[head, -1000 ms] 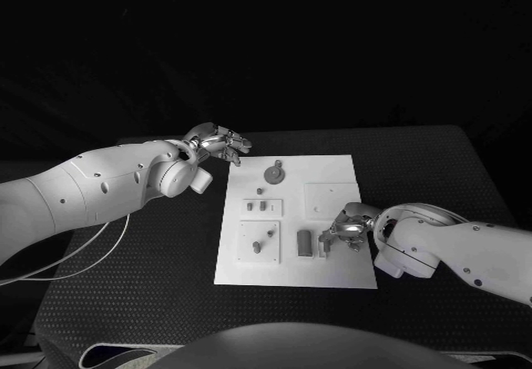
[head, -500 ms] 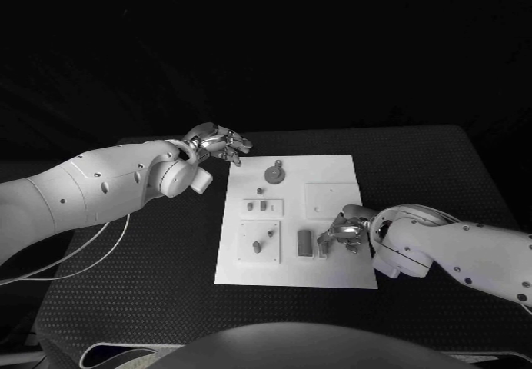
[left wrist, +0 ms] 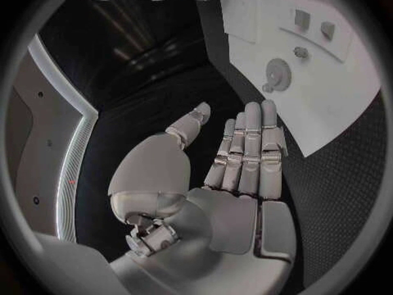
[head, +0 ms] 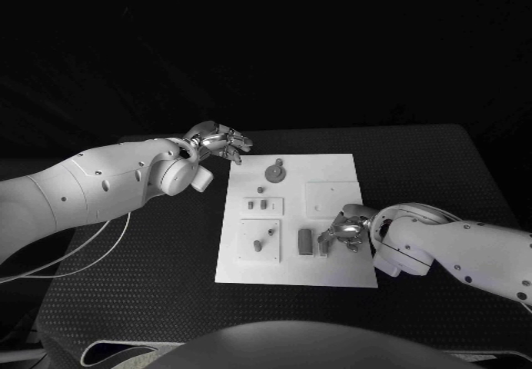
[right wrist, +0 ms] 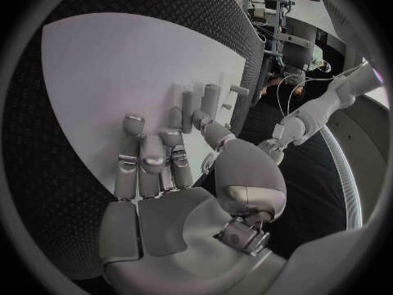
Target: Assemble the parts on the task board
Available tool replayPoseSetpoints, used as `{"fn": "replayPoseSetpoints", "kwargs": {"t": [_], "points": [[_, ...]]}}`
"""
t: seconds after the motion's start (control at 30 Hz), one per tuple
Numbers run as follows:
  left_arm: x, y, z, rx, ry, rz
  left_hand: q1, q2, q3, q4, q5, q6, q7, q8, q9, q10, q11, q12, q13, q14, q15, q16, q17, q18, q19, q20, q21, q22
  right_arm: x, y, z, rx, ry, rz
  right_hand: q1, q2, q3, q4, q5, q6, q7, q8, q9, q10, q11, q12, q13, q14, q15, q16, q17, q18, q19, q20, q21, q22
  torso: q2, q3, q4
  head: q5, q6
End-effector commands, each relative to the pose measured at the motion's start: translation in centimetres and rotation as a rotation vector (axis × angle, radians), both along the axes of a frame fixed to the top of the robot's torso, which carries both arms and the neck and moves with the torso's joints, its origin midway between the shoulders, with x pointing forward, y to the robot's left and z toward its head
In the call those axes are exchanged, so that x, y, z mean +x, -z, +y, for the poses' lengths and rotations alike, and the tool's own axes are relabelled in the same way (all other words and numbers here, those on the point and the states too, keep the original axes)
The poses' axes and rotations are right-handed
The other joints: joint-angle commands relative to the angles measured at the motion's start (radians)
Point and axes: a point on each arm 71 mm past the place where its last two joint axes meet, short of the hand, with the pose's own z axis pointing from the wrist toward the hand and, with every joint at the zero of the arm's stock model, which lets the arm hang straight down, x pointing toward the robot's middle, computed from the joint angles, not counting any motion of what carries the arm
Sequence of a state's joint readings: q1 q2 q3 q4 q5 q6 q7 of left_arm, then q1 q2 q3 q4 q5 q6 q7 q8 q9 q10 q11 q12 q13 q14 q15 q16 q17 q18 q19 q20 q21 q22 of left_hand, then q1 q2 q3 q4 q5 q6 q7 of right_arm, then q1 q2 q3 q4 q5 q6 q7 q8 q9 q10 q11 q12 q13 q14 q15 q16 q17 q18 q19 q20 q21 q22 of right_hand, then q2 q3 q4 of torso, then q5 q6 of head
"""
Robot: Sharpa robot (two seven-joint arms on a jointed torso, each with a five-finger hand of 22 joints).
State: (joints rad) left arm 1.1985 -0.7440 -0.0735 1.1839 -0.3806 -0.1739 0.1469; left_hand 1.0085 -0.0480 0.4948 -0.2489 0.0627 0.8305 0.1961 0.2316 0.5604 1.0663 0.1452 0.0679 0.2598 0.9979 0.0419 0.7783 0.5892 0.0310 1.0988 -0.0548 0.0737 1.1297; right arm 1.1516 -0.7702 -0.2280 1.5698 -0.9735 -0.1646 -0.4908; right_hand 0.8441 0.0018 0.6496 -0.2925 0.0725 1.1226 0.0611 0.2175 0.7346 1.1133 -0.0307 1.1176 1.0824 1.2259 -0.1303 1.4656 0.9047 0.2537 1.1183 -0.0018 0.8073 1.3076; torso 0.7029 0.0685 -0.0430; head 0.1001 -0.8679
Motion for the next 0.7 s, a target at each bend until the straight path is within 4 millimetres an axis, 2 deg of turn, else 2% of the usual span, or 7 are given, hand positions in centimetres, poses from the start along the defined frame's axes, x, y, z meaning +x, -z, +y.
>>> {"fn": "replayPoseSetpoints", "kwargs": {"t": [0.03, 0.7], "points": [[-0.01, -0.12, -0.23, -0.005, 0.014, -0.004, -0.009, -0.004, -0.001, 0.007, -0.001, -0.008, 0.000, 0.006, 0.000, -0.003, 0.004, 0.002, -0.001, 0.005, -0.001, -0.007, 0.002, 0.021, 0.005, -0.003, -0.003, 0.002, -0.52, 0.51, 0.23, -0.016, -0.039, 0.031, 0.021, 0.028, -0.004, 0.001, 0.007, 0.000, 0.007, -0.002, -0.002, 0.018, -0.009, -0.006, -0.001, 0.001, -0.005, -0.007, -0.001, 0.008, 0.002, 0.000, 0.000, 0.017, 0.000, 0.0003, -0.0003, 0.001, -0.001], [0.00, -0.11, -0.19, -0.004, 0.013, -0.004, -0.009, -0.004, -0.001, 0.007, -0.001, -0.008, 0.000, 0.006, -0.001, -0.003, 0.004, 0.002, -0.001, 0.005, -0.001, -0.007, 0.003, 0.021, 0.005, -0.003, -0.003, 0.002, -0.78, 0.47, 0.39, -0.016, -0.055, 0.029, 0.020, 0.032, -0.003, 0.001, 0.007, 0.001, 0.007, -0.002, -0.003, 0.018, -0.009, -0.006, -0.001, 0.002, -0.005, -0.006, 0.002, 0.008, 0.002, 0.000, -0.001, 0.018, 0.000, 0.0007, -0.0002, 0.003, -0.004]]}}
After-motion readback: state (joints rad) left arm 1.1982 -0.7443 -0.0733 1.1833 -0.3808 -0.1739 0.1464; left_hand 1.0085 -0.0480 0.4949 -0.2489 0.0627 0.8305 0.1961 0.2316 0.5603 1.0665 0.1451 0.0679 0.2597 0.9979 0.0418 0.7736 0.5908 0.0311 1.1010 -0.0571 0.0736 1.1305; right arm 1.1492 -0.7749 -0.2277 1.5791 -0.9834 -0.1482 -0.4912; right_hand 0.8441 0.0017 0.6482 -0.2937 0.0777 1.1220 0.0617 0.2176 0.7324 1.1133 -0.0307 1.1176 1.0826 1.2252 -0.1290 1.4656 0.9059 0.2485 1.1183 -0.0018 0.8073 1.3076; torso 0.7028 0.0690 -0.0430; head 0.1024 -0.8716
